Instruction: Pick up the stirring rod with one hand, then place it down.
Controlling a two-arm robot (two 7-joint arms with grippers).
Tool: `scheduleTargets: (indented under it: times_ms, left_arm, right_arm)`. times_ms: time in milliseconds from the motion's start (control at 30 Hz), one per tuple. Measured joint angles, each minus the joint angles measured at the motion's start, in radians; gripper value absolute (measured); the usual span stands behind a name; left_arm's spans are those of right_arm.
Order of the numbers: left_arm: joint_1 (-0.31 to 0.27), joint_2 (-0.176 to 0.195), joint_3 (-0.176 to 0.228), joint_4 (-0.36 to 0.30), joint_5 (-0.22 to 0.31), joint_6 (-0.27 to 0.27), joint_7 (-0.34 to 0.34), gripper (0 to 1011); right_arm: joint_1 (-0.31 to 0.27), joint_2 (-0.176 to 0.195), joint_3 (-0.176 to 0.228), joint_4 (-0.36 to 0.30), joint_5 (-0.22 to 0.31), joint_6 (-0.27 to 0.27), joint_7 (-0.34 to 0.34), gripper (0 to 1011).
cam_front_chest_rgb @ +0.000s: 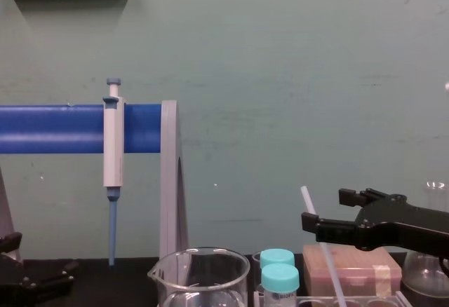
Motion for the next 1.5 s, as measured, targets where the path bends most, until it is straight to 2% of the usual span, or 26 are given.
scheduleTargets:
  times_ms: [533, 1300, 1400, 1500]
  left_arm:
    - [0.0, 0.0, 0.0, 0.0, 0.0, 0.0, 0.0, 1000]
    - [0.0, 0.0, 0.0, 0.0, 0.0, 0.0, 0.0, 1000]
    - [0.0, 0.0, 0.0, 0.0, 0.0, 0.0, 0.0, 1000]
    - [0.0, 0.0, 0.0, 0.0, 0.0, 0.0, 0.0, 1000]
  right_arm:
    - [0.037, -0.022, -0.012, 0.051, 0.016, 0.007, 0.04, 1003]
    - [0.035, -0.02, -0.013, 0.048, 0.015, 0.005, 0.039, 1003]
    - [0.035, -0.02, -0.013, 0.048, 0.015, 0.005, 0.038, 982]
    - [0.035, -0.019, -0.013, 0.048, 0.015, 0.004, 0.038, 912]
